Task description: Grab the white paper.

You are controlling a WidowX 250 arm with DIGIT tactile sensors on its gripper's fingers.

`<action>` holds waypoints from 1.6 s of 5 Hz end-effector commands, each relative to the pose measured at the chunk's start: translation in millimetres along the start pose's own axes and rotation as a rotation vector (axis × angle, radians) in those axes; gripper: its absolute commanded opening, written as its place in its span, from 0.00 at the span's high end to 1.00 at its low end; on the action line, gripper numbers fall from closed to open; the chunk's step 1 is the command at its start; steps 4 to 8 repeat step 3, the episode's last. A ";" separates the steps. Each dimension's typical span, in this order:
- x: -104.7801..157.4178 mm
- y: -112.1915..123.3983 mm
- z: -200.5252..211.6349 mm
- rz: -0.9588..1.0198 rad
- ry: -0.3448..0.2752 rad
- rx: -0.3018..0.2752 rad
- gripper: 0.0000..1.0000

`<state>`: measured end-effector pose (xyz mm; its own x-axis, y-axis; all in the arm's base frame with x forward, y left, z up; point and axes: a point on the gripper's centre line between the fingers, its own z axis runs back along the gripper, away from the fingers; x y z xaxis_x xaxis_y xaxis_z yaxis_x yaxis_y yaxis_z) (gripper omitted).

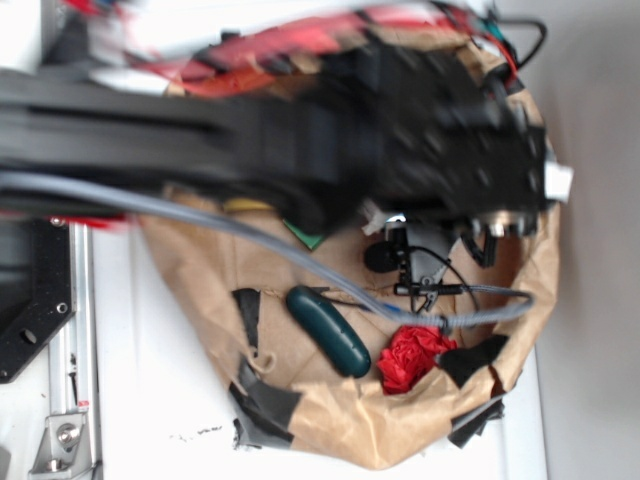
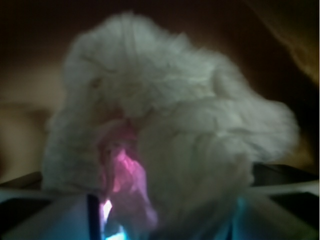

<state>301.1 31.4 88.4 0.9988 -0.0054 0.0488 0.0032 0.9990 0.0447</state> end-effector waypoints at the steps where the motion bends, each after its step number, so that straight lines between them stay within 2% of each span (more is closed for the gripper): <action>1: -41.8 3.9 95.1 0.091 -0.088 -0.188 1.00; 2: -48.3 -1.9 100.1 0.122 -0.079 -0.210 1.00; 3: -49.8 -3.4 98.1 0.136 -0.094 -0.166 1.00; 8: -49.8 -3.4 98.1 0.136 -0.094 -0.166 1.00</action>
